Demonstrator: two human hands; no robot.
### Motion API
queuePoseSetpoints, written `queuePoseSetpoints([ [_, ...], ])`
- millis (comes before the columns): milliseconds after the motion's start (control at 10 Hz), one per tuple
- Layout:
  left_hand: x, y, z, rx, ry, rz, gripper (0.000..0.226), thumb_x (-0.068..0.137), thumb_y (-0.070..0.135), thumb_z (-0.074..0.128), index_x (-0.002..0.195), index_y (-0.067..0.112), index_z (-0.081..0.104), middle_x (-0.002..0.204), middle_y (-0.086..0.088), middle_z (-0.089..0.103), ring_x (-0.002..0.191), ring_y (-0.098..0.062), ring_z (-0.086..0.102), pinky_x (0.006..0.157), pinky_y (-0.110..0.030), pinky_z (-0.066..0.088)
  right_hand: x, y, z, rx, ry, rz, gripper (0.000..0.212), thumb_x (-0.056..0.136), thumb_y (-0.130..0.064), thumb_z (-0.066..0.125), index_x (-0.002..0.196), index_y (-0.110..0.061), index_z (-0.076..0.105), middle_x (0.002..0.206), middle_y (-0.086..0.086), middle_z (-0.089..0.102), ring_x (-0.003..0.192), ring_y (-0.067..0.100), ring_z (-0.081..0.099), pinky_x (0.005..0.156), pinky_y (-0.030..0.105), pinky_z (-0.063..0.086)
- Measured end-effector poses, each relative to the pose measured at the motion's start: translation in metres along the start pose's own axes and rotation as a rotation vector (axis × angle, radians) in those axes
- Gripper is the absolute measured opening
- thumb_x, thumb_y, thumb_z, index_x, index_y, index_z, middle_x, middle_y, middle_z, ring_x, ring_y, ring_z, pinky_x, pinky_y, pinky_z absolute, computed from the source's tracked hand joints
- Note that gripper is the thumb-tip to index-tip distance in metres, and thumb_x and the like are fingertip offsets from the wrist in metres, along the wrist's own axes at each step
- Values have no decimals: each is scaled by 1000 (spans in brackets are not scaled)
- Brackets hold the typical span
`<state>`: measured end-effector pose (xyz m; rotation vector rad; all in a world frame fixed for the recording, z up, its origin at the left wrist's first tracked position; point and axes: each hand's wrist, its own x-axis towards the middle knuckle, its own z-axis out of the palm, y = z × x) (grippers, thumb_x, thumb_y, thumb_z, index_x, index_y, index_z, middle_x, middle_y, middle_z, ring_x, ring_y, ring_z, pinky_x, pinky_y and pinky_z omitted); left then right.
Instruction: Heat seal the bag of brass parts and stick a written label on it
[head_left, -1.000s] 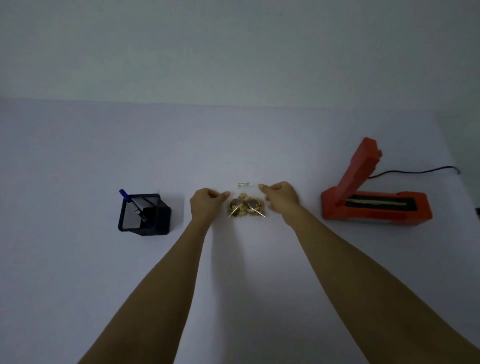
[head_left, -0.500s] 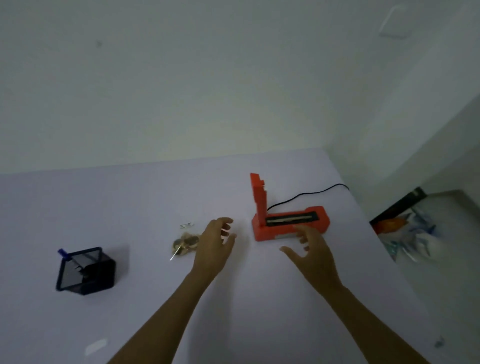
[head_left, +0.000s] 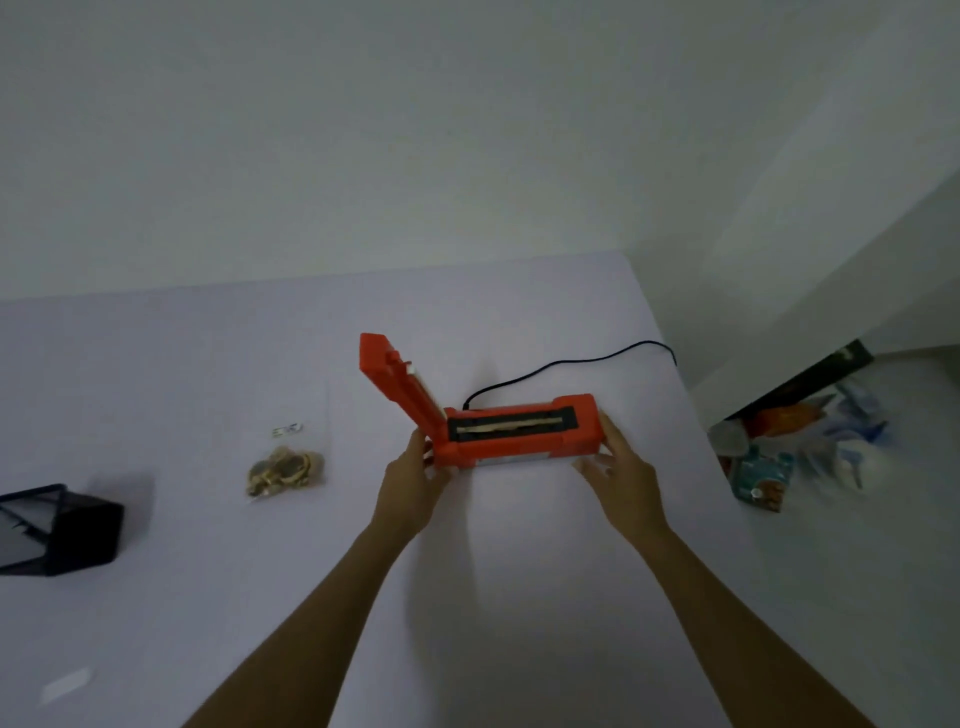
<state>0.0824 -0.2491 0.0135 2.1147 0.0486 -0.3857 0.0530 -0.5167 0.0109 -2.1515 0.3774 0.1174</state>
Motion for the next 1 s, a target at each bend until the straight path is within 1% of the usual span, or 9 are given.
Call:
queuePoseSetpoints([
  [100,8,-6,6,20,64,3,49,94,24,56,140,21,39,122,-5,64,110,-24,62,87,-27,47,8,1,3,25,45,-33,71,90,-9,65,150,-22,28,118,-1,62,104,11,60,90,22,45],
  [200,24,-6,6,35,105,-3,48,95,23,55,140,19,41,120,-6,65,108,-24,63,86,-26,46,24,-2,5,3,61,-47,66,93,-8,61,149,-25,30,106,-8,59,96,8,60,84,19,45],
  [400,62,6,1,68,171,20,50,96,25,52,144,23,36,121,-6,64,107,-25,61,81,-24,42,78,-8,13,-18,73,-37,60,93,-4,56,148,-19,37,95,0,65,77,9,58,72,16,43],
  [500,84,10,-6,80,179,-2,50,97,31,50,144,23,35,123,-9,63,109,-29,61,82,-28,46,102,-13,17,-7,72,-48,59,92,-1,53,147,-19,39,98,0,64,75,7,56,71,12,41],
  [600,104,10,-12,124,184,7,49,98,31,48,144,19,35,124,-12,62,111,-33,60,88,-36,48,121,-18,19,-20,69,-56,63,90,2,51,147,-19,38,106,5,68,79,12,59,68,7,39],
  [700,119,12,-17,134,161,9,49,98,31,47,144,17,34,126,-12,61,113,-33,59,90,-36,47,131,-23,22,-11,58,-41,65,91,4,50,149,-19,33,122,9,66,90,12,60,81,13,43],
  [800,125,9,-18,161,136,-5,51,99,31,46,145,15,30,127,-14,60,113,-35,59,90,-38,48,132,-19,22,-34,30,-38,67,92,5,51,151,-19,29,138,8,56,110,18,60,97,22,43],
  [900,117,13,-25,202,97,-27,57,99,27,46,149,16,22,129,-17,58,111,-36,59,91,-39,47,131,-28,19,-8,-15,33,70,92,2,53,152,-21,26,144,7,49,125,26,53,107,31,41],
  [1000,103,3,-31,287,112,-69,59,100,25,45,151,14,18,137,-20,51,120,-36,52,99,-41,42,118,-34,21,-73,75,170,59,93,-7,57,147,-11,35,141,12,52,124,28,53,104,33,40],
])
